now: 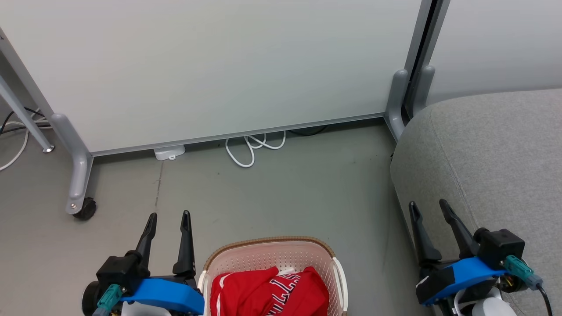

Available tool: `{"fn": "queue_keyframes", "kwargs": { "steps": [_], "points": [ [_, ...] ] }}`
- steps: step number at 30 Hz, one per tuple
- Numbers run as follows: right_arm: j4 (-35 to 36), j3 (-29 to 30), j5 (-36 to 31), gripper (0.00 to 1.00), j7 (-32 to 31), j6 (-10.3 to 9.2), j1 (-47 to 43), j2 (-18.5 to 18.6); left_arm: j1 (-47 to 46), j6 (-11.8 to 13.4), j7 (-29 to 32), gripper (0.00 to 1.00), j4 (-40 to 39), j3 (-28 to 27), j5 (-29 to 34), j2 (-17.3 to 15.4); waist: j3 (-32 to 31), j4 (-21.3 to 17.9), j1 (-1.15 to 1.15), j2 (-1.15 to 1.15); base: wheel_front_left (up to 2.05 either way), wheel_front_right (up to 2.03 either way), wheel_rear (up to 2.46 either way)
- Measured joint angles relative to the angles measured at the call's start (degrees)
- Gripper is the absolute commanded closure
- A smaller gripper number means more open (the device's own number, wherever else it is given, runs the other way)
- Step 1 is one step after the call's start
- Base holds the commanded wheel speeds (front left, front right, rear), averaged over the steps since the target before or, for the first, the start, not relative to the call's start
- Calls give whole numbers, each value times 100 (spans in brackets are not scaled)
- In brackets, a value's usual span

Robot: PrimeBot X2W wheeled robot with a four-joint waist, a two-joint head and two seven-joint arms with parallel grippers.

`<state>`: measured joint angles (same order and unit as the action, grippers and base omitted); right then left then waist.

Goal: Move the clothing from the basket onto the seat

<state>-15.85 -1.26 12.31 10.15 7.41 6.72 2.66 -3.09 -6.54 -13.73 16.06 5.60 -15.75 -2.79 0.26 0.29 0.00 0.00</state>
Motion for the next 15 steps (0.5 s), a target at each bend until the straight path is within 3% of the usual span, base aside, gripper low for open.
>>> {"fn": "queue_keyframes", "kwargs": {
  "steps": [15],
  "points": [
    [-2, 21, -513, 0, 120, 7, 42, 3, 2, 44, -126, 0, 9, 86, 338, -2, 36, -6, 0, 0, 0, 0, 0]
  ]
}}
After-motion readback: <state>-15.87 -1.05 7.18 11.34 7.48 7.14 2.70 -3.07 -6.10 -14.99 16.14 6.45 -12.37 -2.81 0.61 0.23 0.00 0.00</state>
